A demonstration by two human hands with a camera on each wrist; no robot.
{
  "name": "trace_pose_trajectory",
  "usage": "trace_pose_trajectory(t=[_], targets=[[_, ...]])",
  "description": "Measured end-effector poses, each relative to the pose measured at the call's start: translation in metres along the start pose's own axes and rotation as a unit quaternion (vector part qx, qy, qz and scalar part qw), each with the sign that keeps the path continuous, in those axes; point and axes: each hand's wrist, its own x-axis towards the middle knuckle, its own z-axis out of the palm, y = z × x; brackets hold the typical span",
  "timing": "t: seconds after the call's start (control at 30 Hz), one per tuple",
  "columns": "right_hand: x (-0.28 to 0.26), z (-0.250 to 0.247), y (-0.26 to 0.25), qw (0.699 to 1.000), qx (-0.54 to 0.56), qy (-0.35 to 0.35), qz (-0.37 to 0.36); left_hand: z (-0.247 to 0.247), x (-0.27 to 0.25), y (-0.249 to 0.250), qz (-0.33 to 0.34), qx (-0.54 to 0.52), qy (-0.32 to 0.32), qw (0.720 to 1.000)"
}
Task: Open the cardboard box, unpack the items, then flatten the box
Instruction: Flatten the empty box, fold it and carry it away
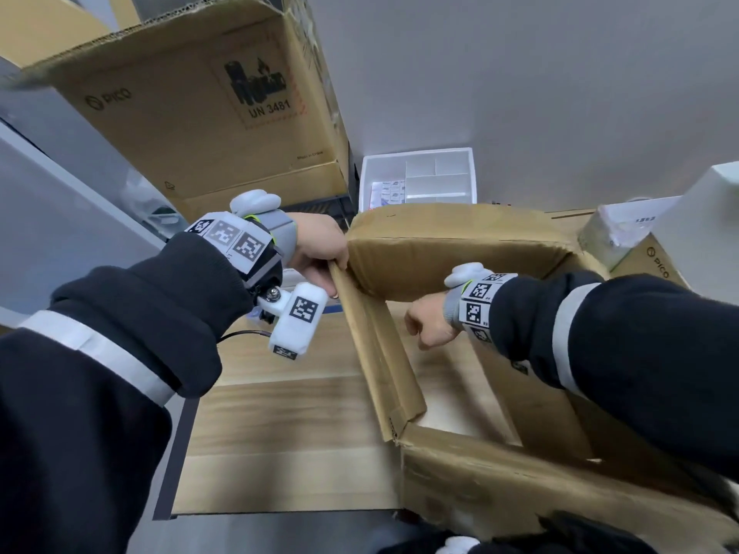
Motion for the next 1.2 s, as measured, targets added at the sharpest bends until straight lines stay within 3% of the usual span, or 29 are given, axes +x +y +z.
trace_pose_trajectory(t=[0.1, 0.23, 0.3, 0.37, 0.43, 0.47, 0.57, 0.73, 1.0, 1.1, 1.2], targets=[[-0.022, -0.031, 0.015, 0.999, -0.041, 0.032, 0.002, -0.001, -0.003, 0.002, -0.042, -0.013, 0.008, 0.999], [-0.05, -0.061, 0.024, 0.994, -0.035, 0.098, -0.02, -0.002, -0.001, 0.002, -0.099, -0.014, -0.038, 0.994], [-0.066, -0.071, 0.025, 0.979, -0.005, 0.195, -0.055, -0.003, 0.001, 0.003, -0.121, -0.013, -0.047, 0.992], [-0.079, -0.077, 0.026, 0.939, 0.024, 0.333, -0.086, -0.004, 0.004, 0.004, -0.126, -0.02, -0.043, 0.991], [-0.085, -0.081, 0.029, 0.908, 0.054, 0.407, -0.086, -0.004, 0.007, 0.005, -0.122, -0.033, -0.029, 0.992], [-0.085, -0.082, 0.031, 0.913, 0.067, 0.397, -0.07, -0.004, 0.008, 0.006, -0.121, -0.04, -0.029, 0.991], [-0.082, -0.079, 0.037, 0.964, 0.098, 0.246, -0.014, -0.003, 0.012, 0.008, -0.135, -0.073, -0.045, 0.987], [-0.078, -0.078, 0.033, 0.98, 0.141, 0.141, -0.015, 0.001, 0.015, 0.006, -0.154, -0.132, -0.03, 0.979], [-0.065, -0.076, 0.021, 0.983, -0.014, 0.185, -0.003, 0.004, 0.014, 0.002, -0.124, -0.246, -0.005, 0.961], [-0.063, -0.08, 0.023, 0.972, -0.033, 0.234, -0.011, 0.0, 0.009, 0.003, -0.094, -0.248, 0.003, 0.964], [-0.064, -0.087, 0.032, 0.971, -0.046, 0.237, -0.011, -0.009, 0.006, -0.002, -0.036, -0.208, -0.013, 0.977]])
